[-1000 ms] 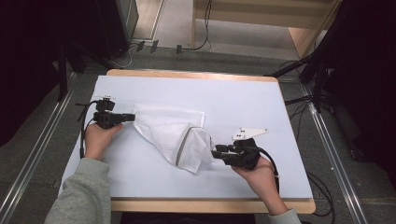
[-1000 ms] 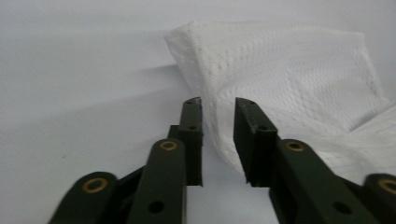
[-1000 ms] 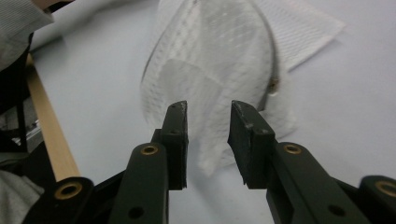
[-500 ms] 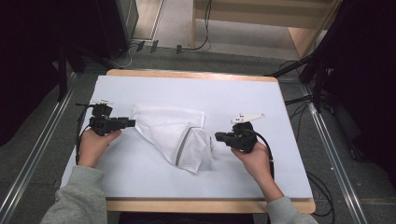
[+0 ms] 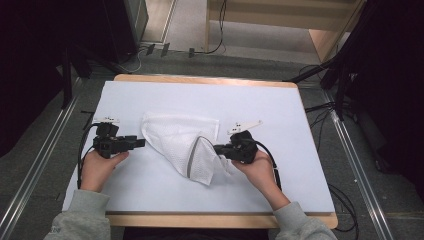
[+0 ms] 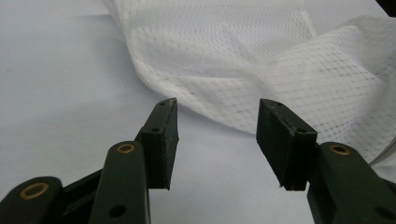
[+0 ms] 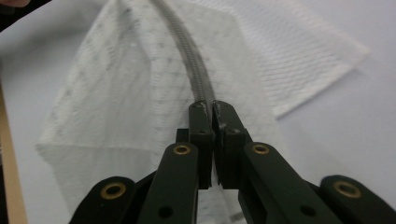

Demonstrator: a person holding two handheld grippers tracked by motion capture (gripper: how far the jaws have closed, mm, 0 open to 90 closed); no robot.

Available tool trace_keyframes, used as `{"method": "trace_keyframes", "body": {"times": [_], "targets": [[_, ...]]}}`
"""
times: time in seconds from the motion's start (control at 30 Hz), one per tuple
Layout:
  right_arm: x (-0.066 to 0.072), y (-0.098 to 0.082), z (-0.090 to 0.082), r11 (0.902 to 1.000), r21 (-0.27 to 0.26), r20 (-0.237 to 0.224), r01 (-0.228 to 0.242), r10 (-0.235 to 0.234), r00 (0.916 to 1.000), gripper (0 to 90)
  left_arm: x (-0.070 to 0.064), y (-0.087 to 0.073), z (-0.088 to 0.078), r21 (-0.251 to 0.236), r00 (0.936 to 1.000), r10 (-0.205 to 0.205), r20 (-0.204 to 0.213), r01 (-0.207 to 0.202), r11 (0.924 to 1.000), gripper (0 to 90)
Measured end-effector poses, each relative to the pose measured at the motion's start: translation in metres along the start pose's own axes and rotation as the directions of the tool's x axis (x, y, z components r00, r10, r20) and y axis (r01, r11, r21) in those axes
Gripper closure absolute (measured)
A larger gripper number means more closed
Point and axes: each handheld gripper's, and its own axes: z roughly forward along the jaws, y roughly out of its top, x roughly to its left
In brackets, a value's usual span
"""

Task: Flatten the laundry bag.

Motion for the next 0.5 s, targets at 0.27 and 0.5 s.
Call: {"method": "trace_keyframes", "body": {"times": [0.27, 0.5], "targets": [[0.019, -0.003, 0.018, 0.9992, 0.025, -0.063, 0.03, -0.029, 0.9976, 88.0, -0.01, -0.003, 0.002, 0.003, 0.9997, 0.022, 0.01, -0.022, 0.9998, 49.1], [0.037, -0.008, 0.031, 0.9974, 0.056, -0.117, 0.047, -0.04, 0.9923, 87.7, -0.008, -0.001, 0.009, 0.016, 0.9996, 0.027, 0.006, -0.027, 0.9995, 48.9]]}}
